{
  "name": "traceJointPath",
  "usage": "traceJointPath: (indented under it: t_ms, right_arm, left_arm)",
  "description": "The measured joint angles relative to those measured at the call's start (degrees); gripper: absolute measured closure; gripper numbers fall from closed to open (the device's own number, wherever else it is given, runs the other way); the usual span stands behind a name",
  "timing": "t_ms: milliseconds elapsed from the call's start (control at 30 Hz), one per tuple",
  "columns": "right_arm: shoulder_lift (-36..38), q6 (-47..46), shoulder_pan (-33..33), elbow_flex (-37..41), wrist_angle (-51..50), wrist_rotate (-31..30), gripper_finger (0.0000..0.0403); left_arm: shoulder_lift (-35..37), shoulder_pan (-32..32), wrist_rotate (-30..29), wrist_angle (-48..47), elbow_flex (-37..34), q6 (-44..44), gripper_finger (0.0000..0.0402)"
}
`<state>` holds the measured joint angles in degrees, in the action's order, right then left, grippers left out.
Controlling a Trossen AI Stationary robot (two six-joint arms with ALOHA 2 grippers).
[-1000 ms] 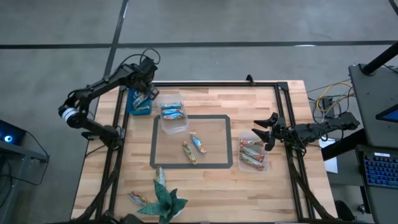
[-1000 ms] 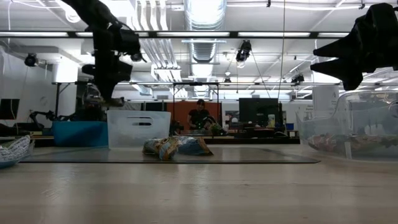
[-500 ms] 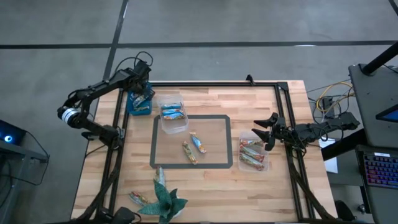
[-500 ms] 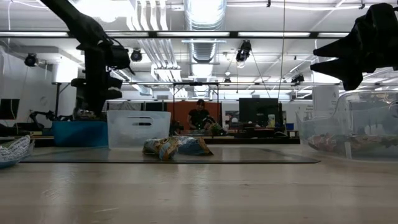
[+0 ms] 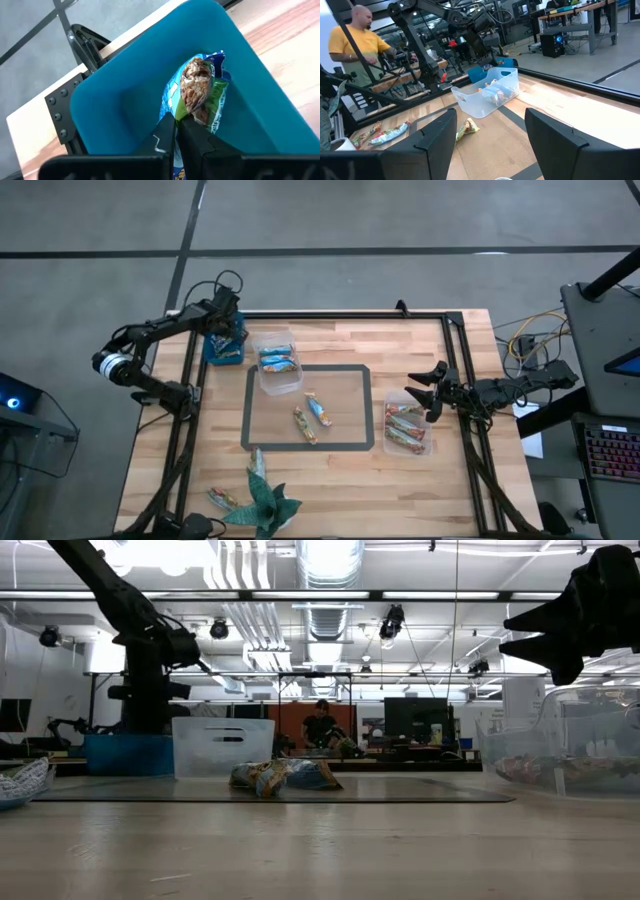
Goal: Pick and place Granola Bars by type
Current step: Put the blue granola bar into the blue bin, then put the yellow granola bar into the left transparent bin
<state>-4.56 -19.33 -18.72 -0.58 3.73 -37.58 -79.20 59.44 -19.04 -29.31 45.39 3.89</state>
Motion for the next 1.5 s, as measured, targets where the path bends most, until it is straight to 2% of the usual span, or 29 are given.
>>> traceJointPath:
  t_ms: [267,700,1100,1200,1500]
  right_arm:
    - [0.00,0.00,-0.02,0.00,0.00,0.02,0.0179]
    - [0.00,0.00,-0.01,0.00,0.00,0.01,0.0179]
    - [0.00,0.00,0.00,0.00,0.00,0.01,0.0179]
    - [0.00,0.01,-0.02,0.01,-0.01,0.02,0.0179]
    - [0.00,0.00,-0.02,0.00,0.00,0.02,0.0179]
  left_arm:
    - [0.00,0.13,0.52,1.41,-0.12,-1.19,0.0388]
    - [0.16,0.06,-0.55,0.72,0.82,-2.61,0.0277]
    - [6.18,-4.25,1.22,-10.70,13.97,-3.68,0.0269]
    - [7.25,-7.50,3.64,-13.33,17.82,0.94,0.0269]
    - [5.63,-20.71,3.47,-18.16,29.70,14.66,0.0269]
